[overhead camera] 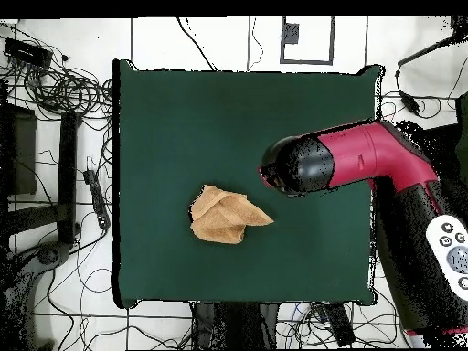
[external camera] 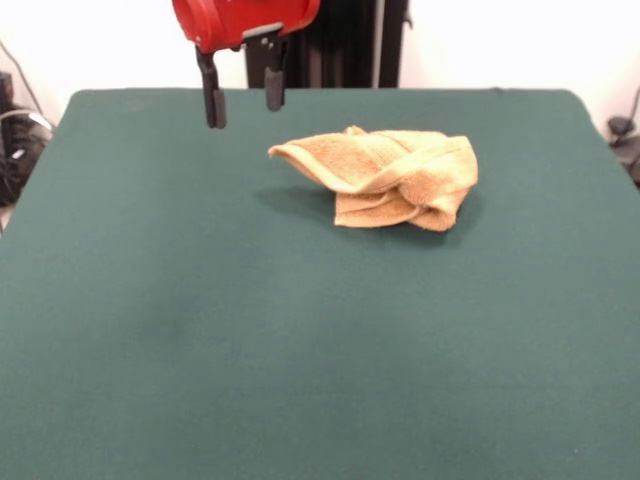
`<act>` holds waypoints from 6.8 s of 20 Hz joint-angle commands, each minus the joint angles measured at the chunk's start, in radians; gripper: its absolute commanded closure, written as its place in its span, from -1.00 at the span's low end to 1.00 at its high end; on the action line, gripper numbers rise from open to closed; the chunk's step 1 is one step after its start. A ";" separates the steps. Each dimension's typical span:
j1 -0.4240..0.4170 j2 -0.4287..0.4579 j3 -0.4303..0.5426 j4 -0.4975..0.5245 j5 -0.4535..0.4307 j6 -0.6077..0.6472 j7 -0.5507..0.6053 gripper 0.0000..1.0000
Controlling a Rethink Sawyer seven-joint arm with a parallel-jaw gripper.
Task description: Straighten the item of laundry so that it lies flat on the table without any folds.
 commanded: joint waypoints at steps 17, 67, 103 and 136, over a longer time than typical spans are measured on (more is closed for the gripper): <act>0.079 0.015 -0.045 0.112 -0.003 -0.080 0.016 -1.00; 0.134 0.086 -0.126 0.073 -0.030 -0.169 0.016 -1.00; 0.146 0.042 -0.161 0.132 0.003 -0.231 0.035 -1.00; 0.174 0.012 -0.187 0.205 0.027 -0.264 0.095 -1.00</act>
